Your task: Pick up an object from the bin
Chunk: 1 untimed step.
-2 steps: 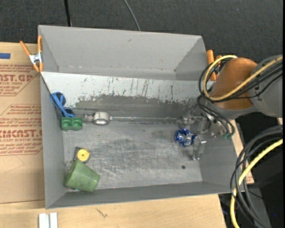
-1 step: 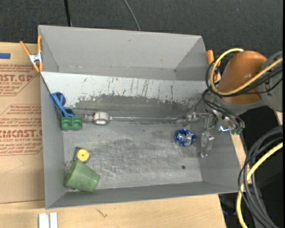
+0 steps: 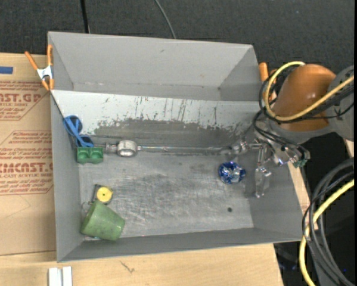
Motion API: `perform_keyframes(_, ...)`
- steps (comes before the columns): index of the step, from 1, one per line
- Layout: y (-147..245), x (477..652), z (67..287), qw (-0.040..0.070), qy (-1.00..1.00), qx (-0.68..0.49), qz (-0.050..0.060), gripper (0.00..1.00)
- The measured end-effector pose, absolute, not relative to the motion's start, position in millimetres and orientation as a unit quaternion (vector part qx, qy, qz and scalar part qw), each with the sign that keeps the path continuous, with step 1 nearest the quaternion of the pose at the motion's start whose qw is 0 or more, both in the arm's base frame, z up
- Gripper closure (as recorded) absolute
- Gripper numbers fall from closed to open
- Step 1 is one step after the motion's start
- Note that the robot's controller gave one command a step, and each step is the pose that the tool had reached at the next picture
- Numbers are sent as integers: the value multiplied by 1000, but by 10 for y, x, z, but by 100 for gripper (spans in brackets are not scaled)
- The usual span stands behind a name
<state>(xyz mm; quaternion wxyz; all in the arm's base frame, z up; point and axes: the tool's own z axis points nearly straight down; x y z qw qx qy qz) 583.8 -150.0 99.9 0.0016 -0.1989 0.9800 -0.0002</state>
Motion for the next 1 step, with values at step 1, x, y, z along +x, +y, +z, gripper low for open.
perform_keyframes(1,-1383,5871,727,4,958,-287,8,0)
